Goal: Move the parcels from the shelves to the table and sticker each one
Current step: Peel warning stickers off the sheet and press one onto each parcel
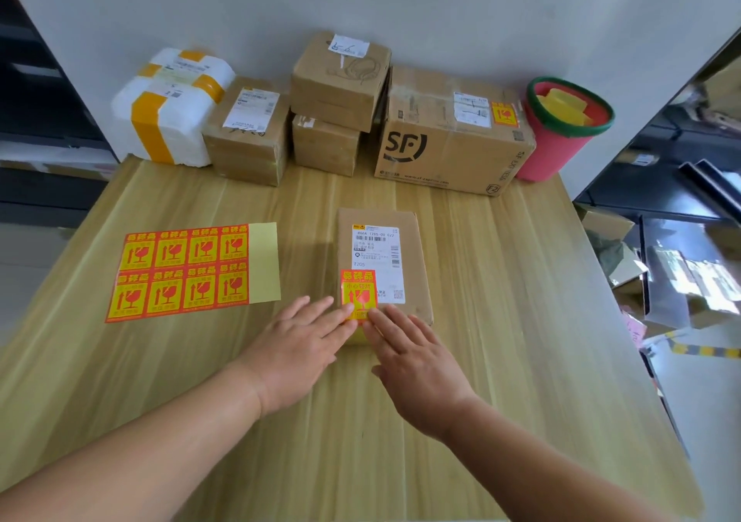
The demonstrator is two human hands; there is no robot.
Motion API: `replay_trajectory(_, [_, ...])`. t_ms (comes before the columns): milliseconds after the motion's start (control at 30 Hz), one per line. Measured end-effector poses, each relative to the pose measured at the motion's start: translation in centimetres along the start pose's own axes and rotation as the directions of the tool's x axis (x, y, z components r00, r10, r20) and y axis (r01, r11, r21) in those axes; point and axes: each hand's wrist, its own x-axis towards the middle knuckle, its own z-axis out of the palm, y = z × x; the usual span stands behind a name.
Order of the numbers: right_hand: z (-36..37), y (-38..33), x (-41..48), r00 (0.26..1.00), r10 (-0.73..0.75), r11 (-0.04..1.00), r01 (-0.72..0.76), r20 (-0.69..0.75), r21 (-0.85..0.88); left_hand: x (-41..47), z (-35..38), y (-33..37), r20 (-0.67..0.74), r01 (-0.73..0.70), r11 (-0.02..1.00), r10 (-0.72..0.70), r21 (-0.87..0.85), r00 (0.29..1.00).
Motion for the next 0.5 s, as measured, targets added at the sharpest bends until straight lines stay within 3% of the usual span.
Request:
replay_trajectory(333, [-0.7,-0.3,0.1,1.0,0.022,0.999,-0.022,0.002,0.025,-0.2,-0.4,0.0,0.026,0.024,0.998,-0.023,-0.054,0.999])
replay_trajectory(500, [-1.6,-0.6,0.9,0.99,0.126,0.992,-0.128,0.055,0.02,-0.1,-1.1,-0.7,0.044,0.068,0.995,-0.065,-0.075,0.997])
